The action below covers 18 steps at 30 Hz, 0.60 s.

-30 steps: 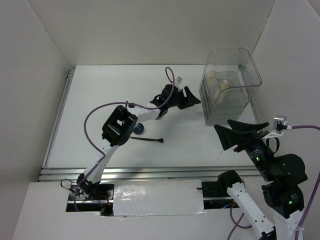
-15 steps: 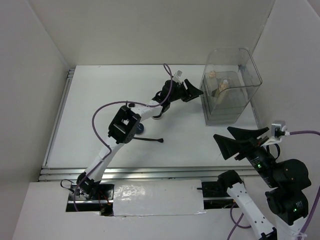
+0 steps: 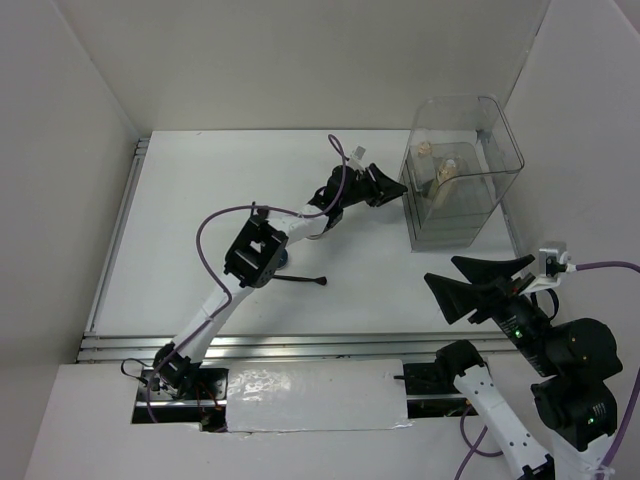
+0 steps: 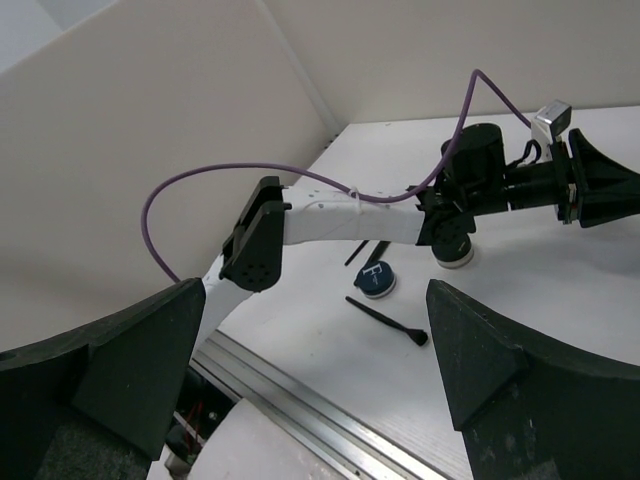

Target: Organize the makeup

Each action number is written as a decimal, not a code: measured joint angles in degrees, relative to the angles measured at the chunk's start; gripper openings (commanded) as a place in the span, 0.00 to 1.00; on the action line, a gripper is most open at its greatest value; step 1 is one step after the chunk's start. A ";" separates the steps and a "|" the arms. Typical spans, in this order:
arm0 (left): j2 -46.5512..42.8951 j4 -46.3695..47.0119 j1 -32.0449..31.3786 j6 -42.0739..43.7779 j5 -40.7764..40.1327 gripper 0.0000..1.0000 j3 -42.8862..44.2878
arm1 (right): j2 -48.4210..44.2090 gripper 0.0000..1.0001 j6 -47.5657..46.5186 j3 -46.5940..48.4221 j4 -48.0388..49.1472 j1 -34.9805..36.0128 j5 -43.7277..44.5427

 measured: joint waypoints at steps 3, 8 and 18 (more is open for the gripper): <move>0.20 0.46 -0.07 -0.39 0.11 0.49 0.66 | 0.00 1.00 -0.02 0.00 0.00 0.00 -0.24; 0.85 0.59 -0.46 -0.42 0.17 0.50 3.30 | 0.00 1.00 -0.02 0.00 -0.02 0.15 -0.90; 2.21 1.07 -1.49 -1.75 -0.42 0.48 4.66 | 0.00 1.00 -0.09 0.33 -0.28 0.42 -1.05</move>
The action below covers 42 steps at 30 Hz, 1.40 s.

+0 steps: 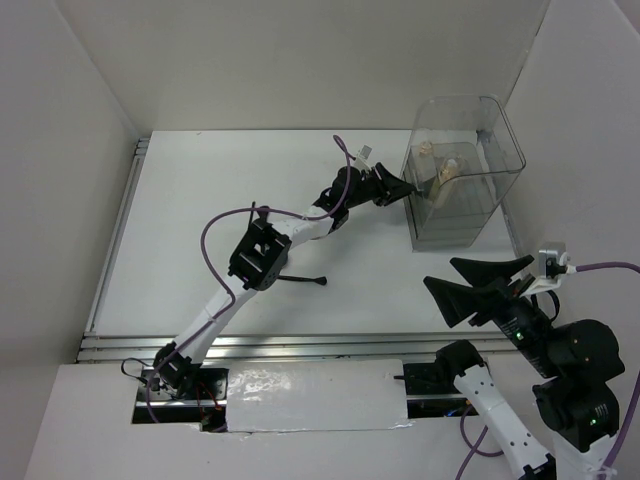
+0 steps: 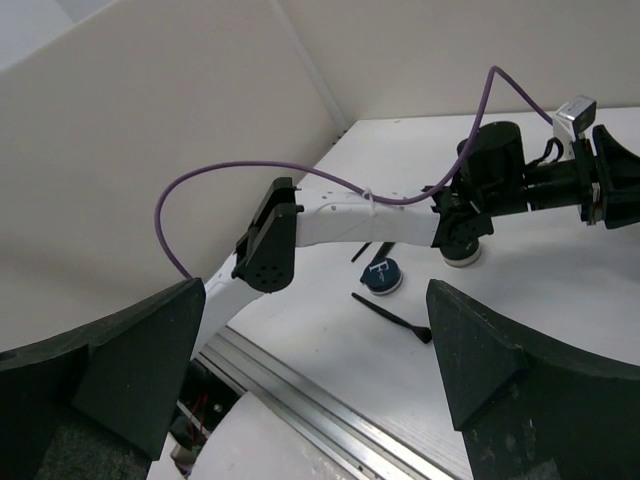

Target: Organize the makeup

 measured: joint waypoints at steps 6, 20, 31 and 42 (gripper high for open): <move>0.02 0.44 -0.33 -0.20 -0.90 0.38 -0.02 | -0.28 1.00 -0.22 0.07 0.00 0.63 0.11; 0.66 2.60 -1.11 -1.66 -3.56 0.47 -0.74 | -0.48 1.00 -1.01 0.04 0.00 1.66 1.14; 0.79 4.39 -1.42 -2.71 -4.26 0.18 -1.55 | -1.31 1.00 -1.01 -0.11 0.02 1.73 1.38; 0.90 7.69 -1.42 -5.33 -4.92 0.00 -3.56 | -1.36 1.00 -1.01 -0.50 0.02 1.84 1.49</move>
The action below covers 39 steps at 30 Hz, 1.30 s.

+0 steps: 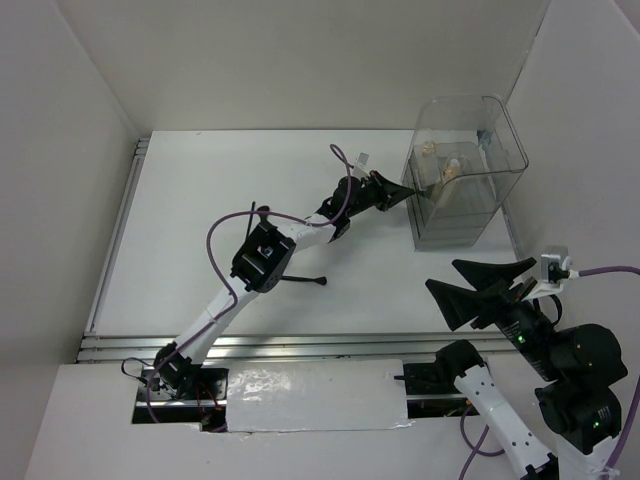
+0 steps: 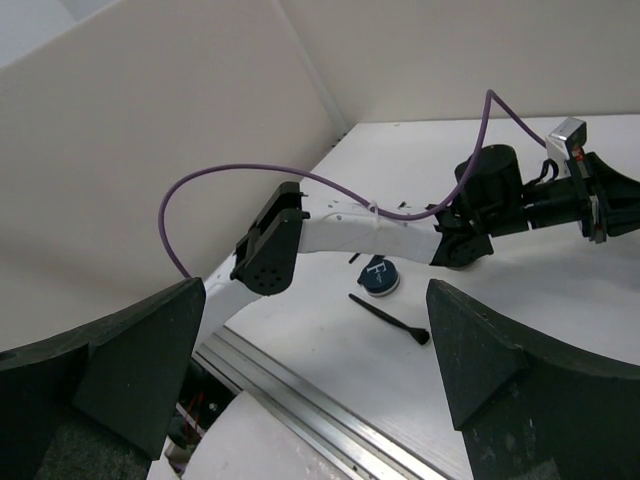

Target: Organize the makeup

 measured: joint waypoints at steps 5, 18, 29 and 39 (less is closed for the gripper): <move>-2.51 0.68 0.85 -0.35 0.22 0.00 -4.07 | -0.13 1.00 -0.02 -0.07 0.00 0.00 0.15; -10.14 -0.02 3.91 2.56 2.64 0.00 -15.15 | -0.17 1.00 0.02 -0.07 0.02 0.00 0.02; -14.67 1.64 5.42 2.71 3.48 0.00 -22.82 | -0.17 1.00 0.07 -0.09 0.15 0.00 -0.42; -16.44 3.04 6.84 4.15 3.56 0.52 -26.49 | -0.17 1.00 0.31 -0.76 0.76 0.00 -1.42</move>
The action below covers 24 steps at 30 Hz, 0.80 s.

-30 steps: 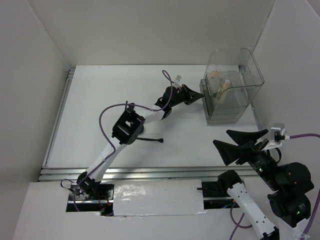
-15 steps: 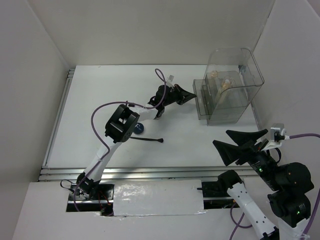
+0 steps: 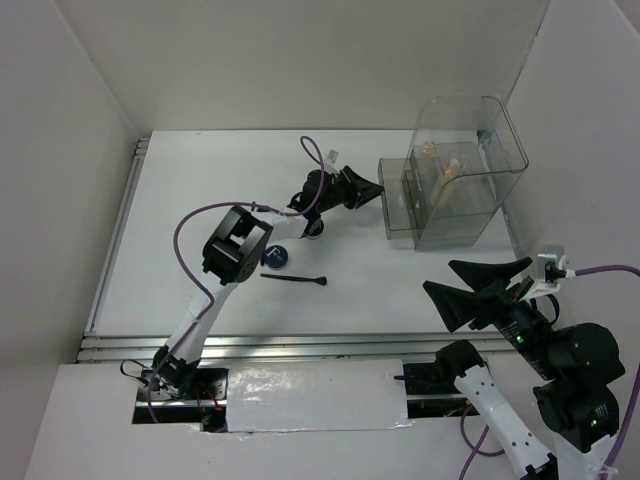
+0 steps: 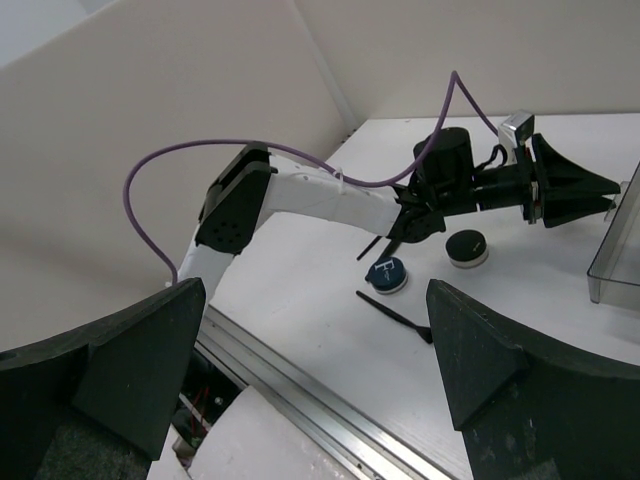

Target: Organize the makeup

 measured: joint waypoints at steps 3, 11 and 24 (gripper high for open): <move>-0.11 0.02 0.20 0.92 -0.22 0.66 -0.11 | 0.02 1.00 0.02 -0.07 0.13 0.00 -0.15; -6.97 -1.79 1.09 4.22 -0.81 0.99 -7.26 | 0.07 1.00 0.17 -0.07 0.17 0.00 -0.26; -25.68 -54.53 1.84 28.94 -25.86 0.99 4.46 | 0.63 1.00 -1.66 0.04 -1.40 0.00 4.42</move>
